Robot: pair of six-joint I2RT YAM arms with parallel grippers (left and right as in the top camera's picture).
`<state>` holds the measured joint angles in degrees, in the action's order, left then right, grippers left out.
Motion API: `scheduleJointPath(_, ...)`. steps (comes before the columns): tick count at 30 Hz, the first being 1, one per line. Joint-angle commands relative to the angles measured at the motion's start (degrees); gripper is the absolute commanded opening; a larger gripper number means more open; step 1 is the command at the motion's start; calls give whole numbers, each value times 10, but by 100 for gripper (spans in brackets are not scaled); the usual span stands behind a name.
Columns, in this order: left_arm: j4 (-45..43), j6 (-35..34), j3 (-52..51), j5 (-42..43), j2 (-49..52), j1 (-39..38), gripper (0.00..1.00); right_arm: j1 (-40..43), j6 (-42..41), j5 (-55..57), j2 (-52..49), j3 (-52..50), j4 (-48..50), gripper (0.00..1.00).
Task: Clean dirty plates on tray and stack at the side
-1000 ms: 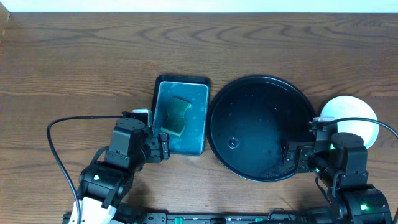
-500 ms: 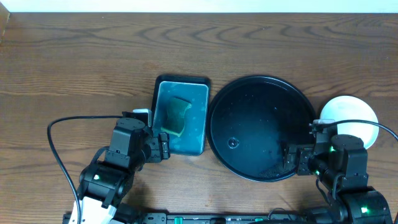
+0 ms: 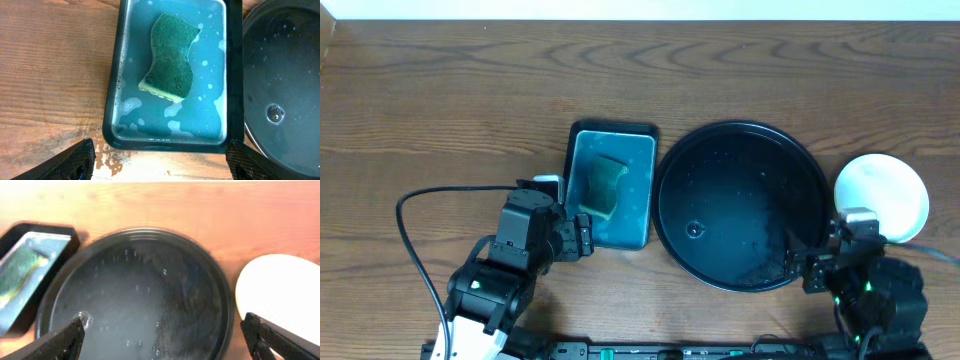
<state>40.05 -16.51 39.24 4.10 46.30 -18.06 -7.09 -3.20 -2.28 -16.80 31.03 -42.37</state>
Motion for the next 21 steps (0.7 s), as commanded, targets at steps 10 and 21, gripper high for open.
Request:
scheduleJointPath(10, 0, -3, -6, -7, 1, 3, 85, -4, -37, 7, 165, -210, 264, 99)
scheduleJointPath(21, 0, -3, -6, -7, 1, 3, 85, -5, -29, 16, 165, -307, 475, 99)
